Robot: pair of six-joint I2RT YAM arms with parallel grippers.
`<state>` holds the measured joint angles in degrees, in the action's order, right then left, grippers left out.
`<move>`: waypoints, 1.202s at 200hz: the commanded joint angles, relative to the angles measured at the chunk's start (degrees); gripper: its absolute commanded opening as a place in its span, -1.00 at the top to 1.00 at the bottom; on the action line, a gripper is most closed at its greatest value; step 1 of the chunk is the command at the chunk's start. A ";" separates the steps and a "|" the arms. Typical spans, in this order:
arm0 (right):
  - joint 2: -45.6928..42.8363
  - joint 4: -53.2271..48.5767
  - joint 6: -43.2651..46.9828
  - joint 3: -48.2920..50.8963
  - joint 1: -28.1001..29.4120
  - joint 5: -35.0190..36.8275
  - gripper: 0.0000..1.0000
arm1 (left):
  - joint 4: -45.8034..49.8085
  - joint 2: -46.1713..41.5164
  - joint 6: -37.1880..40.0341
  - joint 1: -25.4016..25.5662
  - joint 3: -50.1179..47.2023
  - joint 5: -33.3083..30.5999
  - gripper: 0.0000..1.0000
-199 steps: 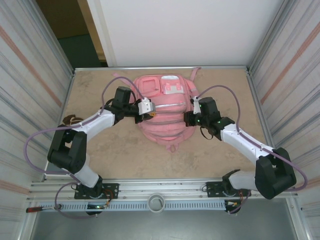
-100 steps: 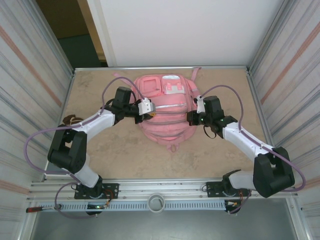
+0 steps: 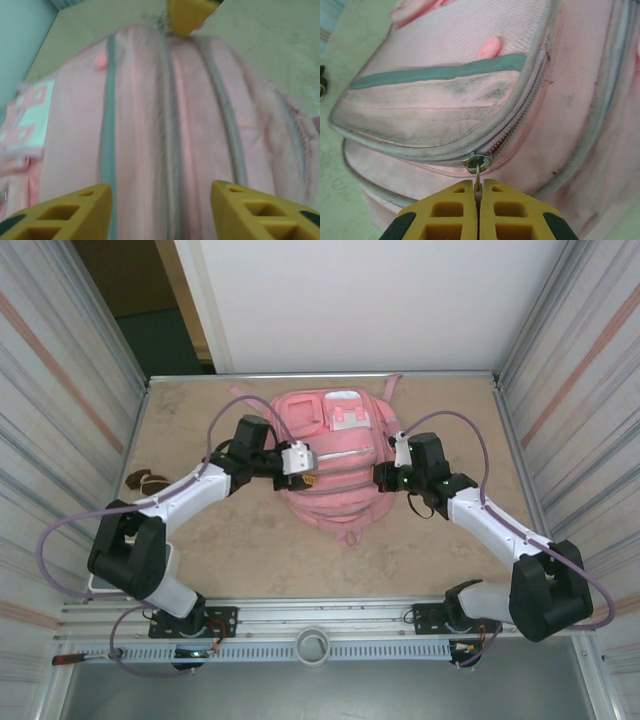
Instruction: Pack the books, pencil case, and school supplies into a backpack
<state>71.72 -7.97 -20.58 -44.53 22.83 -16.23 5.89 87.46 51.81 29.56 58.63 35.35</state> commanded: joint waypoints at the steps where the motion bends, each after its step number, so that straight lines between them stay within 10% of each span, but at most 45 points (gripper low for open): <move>1: -2.20 1.03 -1.76 0.16 1.63 -0.53 1.00 | -0.59 -0.20 2.52 4.85 2.81 -6.28 -0.20; 102: -3.74 4.16 -3.61 1.27 6.35 -0.54 1.00 | 0.50 11.46 2.05 8.85 12.42 -7.82 -0.03; 137: -4.94 0.23 -1.59 1.77 6.22 4.41 1.00 | 1.22 12.59 0.37 7.54 13.26 -8.34 0.51; 182: -6.19 -10.09 -0.29 1.56 0.66 18.78 1.00 | -1.23 8.09 0.56 2.67 8.90 4.63 0.80; 240: -6.80 -8.97 3.04 1.07 -4.12 12.02 1.00 | 3.17 7.51 3.44 -4.43 8.41 17.51 0.80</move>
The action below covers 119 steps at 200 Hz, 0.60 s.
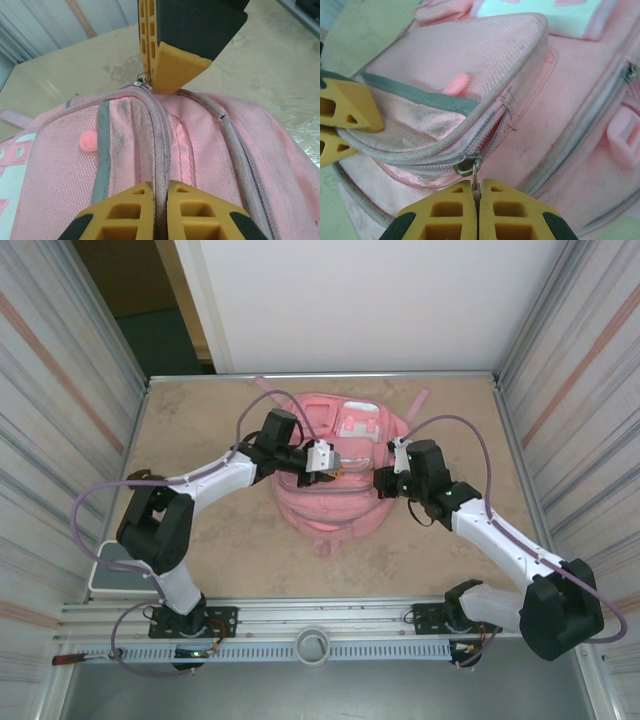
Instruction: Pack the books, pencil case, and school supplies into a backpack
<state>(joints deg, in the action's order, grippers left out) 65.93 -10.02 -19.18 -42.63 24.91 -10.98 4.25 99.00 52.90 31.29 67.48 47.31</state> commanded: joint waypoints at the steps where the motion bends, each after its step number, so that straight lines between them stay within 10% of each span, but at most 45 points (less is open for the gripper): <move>1: -1.00 -6.97 1.66 -0.94 -6.37 6.46 1.00 | 4.94 -4.01 2.45 -6.29 -0.48 5.76 0.80; 41: 6.91 -7.96 2.18 -4.60 -11.22 -6.84 1.00 | 6.62 -4.11 3.91 -9.59 -1.56 12.89 0.80; 119: 13.85 -7.68 0.17 -7.14 -12.43 -10.47 0.95 | 6.64 -3.51 3.11 -9.37 -1.78 14.07 0.79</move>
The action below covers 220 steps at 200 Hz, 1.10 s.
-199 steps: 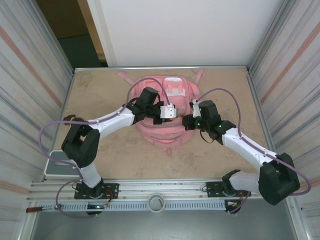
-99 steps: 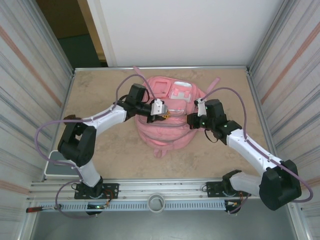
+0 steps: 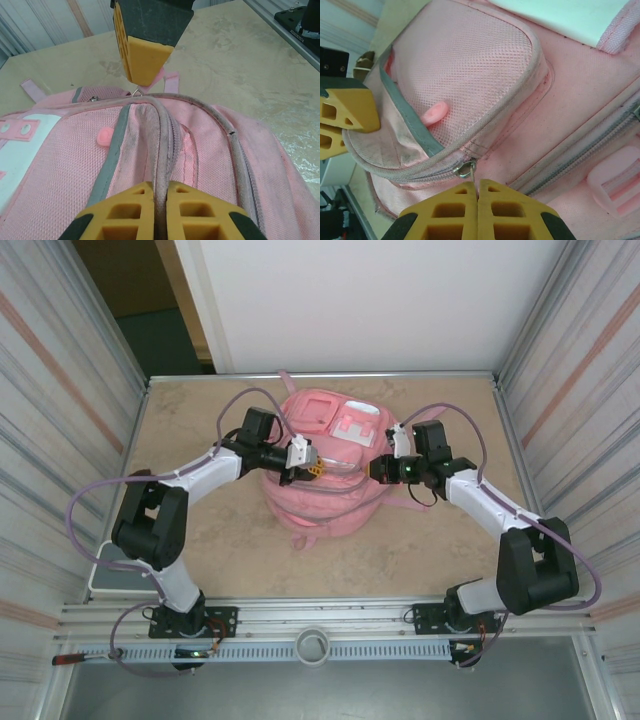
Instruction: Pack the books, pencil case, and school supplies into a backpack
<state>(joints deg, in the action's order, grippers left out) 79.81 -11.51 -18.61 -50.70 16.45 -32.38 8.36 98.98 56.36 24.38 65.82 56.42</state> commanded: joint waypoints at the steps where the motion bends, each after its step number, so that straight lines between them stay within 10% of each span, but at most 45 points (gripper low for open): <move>1: -0.15 -6.22 -0.34 0.94 -3.97 10.84 0.95 | 2.45 -3.47 -0.36 -2.43 -0.14 4.85 0.79; 61: -11.86 -8.47 0.52 1.72 -6.19 16.07 -0.09 | -1.15 -1.12 -4.68 1.96 1.02 -3.00 0.75; 115: -17.32 -6.78 0.15 2.18 -7.13 29.51 -0.35 | -9.34 5.17 -13.85 12.62 6.87 -19.81 0.64; 171: -22.86 -7.08 1.01 3.65 -7.26 38.81 -0.65 | -13.83 -0.69 -21.30 14.89 5.77 -28.32 -0.30; 220: -29.63 -3.60 3.24 5.61 -7.22 47.16 -0.86 | -26.56 -14.84 -34.06 7.98 -7.90 -38.59 -0.62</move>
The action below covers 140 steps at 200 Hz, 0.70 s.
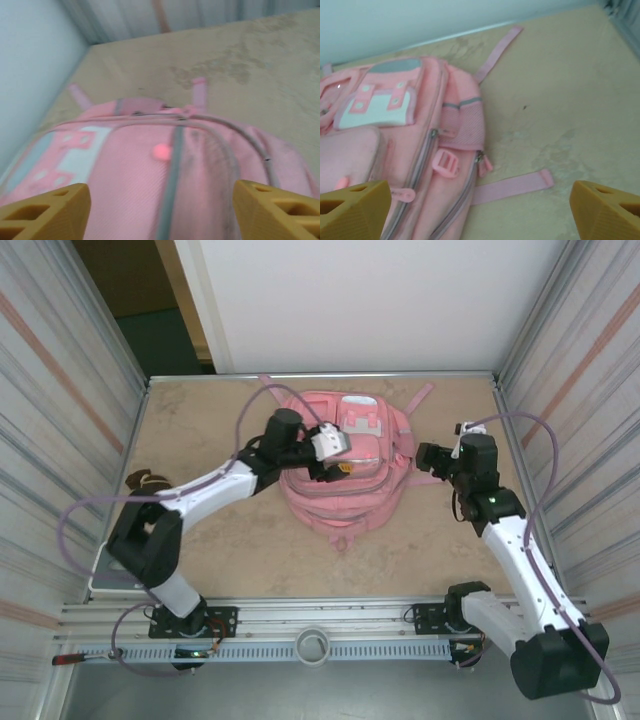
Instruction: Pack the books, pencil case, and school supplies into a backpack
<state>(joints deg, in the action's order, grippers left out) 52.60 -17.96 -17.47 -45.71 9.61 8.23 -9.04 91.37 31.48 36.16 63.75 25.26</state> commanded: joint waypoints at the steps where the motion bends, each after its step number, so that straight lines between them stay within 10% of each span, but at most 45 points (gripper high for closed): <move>1: -2.46 2.93 2.19 0.63 -0.38 6.72 -0.87 | -9.42 -7.51 -9.48 -4.03 -6.18 -7.77 -0.62; 99: 8.81 23.58 5.98 13.57 -2.02 20.09 -0.98 | -18.42 -17.51 -17.82 -20.08 -27.08 -39.07 -0.97; 140: 19.43 39.18 7.37 20.05 -4.87 16.45 -0.98 | -27.44 -14.23 -16.61 -24.33 -33.47 -40.37 -0.98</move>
<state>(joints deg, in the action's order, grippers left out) 67.75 8.21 -12.34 -27.51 6.09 25.50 -28.38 75.61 14.28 13.89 32.62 -11.55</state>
